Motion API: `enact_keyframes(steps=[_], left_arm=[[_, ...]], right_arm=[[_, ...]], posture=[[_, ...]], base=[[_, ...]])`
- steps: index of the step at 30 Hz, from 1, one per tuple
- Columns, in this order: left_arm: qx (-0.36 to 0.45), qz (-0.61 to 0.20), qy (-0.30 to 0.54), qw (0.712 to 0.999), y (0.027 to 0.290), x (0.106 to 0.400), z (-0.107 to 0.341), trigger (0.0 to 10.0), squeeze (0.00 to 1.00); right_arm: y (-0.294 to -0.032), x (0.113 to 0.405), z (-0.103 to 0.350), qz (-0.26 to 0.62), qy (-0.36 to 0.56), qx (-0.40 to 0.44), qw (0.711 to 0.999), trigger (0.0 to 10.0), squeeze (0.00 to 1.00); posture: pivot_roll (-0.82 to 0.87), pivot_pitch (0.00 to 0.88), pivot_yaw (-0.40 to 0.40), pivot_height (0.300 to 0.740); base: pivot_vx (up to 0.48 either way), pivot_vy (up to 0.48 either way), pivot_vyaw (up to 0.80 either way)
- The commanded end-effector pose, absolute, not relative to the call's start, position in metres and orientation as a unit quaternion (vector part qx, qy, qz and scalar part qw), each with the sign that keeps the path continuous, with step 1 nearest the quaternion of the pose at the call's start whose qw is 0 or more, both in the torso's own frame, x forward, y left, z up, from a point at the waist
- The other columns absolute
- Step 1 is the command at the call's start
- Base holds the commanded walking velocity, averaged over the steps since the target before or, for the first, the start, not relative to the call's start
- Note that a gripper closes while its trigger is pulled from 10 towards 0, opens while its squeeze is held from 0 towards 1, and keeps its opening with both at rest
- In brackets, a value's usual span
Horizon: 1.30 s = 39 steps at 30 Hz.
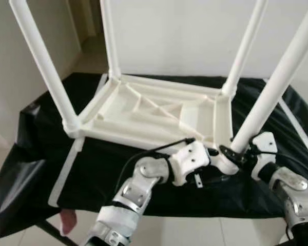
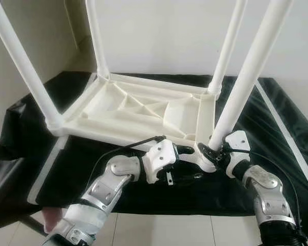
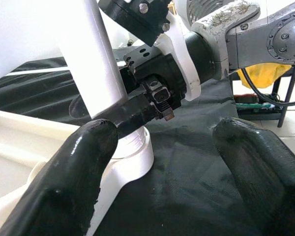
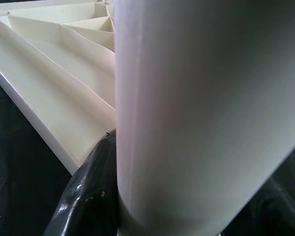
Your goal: Building children table
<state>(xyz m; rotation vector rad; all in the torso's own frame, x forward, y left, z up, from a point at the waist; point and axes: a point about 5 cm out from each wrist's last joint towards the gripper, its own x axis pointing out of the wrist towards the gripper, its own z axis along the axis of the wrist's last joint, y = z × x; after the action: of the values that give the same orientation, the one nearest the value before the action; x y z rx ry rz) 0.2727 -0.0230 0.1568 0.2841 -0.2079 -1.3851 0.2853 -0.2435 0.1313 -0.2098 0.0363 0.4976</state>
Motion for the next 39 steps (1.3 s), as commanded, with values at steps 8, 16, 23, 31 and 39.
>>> enact_keyframes(steps=[8, 16, 23, 31, 39], left_arm=[[0.122, -0.603, -0.097, 0.783, -0.025, 0.275, 0.155, 10.0, 0.0], [0.119, -0.601, -0.093, 0.785, -0.025, 0.275, 0.153, 10.0, 0.0], [0.121, -0.603, -0.087, 0.784, -0.023, 0.274, 0.148, 10.0, 0.0], [0.122, -0.608, -0.083, 0.78, -0.025, 0.275, 0.147, 10.0, 0.0], [0.121, -0.607, -0.082, 0.781, -0.023, 0.273, 0.145, 10.0, 0.0]], right_arm=[[-0.247, 0.281, 0.127, 0.199, 0.015, -0.078, 0.977, 10.0, 0.0], [-0.246, 0.281, 0.124, 0.083, 0.02, -0.057, 0.995, 10.0, 0.0], [-0.247, 0.279, 0.121, -0.002, 0.033, -0.022, 0.999, 10.0, 0.0], [-0.22, 0.262, 0.103, -0.256, 0.071, 0.035, 0.963, 10.0, 0.0], [-0.197, 0.269, 0.104, -0.273, 0.074, 0.069, 0.957, 10.0, 0.0]], posture=[[-0.08, 0.0, -0.007, 0.74], [-0.09, 0.0, -0.009, 0.74], [-0.1, 0.0, -0.003, 0.74], [-0.12, 0.0, -0.005, 0.74], [-0.1, 0.0, -0.009, 0.74]], base=[[0.0, 0.0, 0.0], [0.0, 0.0, 0.0], [0.0, 0.0, 0.0], [0.0, 0.0, 0.0], [0.0, 0.0, 0.0]])
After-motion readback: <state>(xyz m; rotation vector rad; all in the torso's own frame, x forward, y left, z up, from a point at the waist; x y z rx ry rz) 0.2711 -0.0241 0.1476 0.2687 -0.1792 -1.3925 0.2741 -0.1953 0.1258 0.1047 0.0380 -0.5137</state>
